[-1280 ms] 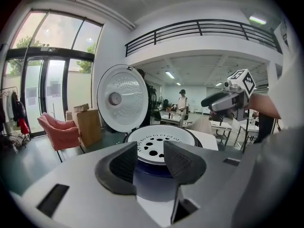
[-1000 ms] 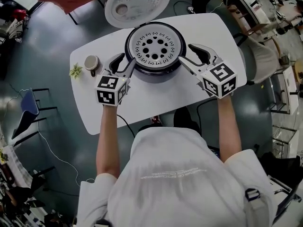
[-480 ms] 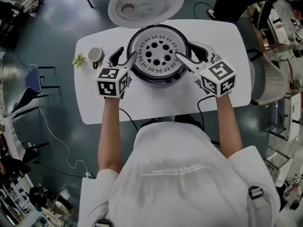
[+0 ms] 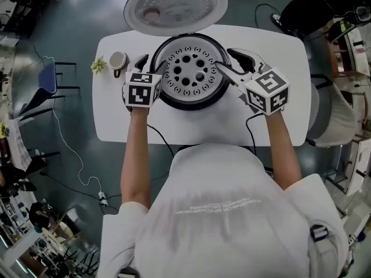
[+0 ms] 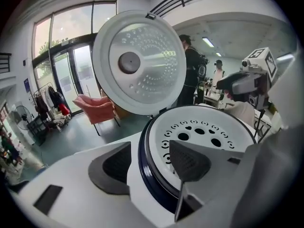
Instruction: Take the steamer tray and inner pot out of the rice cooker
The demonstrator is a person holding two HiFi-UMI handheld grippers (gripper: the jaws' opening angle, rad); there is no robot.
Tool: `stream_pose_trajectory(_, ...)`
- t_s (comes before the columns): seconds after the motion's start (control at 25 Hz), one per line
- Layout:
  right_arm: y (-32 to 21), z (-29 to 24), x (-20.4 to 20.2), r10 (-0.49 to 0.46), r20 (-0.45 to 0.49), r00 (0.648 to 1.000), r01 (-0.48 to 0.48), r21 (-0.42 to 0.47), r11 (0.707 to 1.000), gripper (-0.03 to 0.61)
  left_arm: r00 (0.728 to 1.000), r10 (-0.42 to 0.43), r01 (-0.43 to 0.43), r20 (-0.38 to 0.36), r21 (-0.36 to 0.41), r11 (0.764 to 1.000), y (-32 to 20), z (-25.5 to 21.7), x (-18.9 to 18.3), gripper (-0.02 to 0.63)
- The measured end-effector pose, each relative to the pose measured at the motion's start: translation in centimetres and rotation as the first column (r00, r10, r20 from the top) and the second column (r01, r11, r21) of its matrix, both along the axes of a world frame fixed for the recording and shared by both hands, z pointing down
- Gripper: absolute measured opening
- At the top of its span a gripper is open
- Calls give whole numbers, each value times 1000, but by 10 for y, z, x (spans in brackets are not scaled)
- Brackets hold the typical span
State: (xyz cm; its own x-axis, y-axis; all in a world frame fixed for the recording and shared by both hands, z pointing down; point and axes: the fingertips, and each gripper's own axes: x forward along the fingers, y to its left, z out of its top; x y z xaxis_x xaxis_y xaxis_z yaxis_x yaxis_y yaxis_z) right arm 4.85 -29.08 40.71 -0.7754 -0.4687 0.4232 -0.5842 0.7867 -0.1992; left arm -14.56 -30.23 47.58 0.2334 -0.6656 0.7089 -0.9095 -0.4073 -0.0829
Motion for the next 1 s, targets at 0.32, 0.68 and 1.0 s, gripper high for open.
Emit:
stream_pose_trajectory(0.32, -8, 5, 4, -1, 32, 999, 2, -22, 1000, 227, 997, 20, -13, 77, -88, 996, -4, 24, -7, 290)
stream_pose_trajectory(0.68, 3, 14, 14, 25, 58, 998, -22, -43, 999, 225, 996, 38, -32, 83, -81, 996, -4, 16, -6, 288)
stream_pose_trajectory(1.0, 6, 5, 10, 23, 64, 998, -22, -17, 1000, 225, 998, 43, -43, 41, -18, 999, 2, -1, -3, 248)
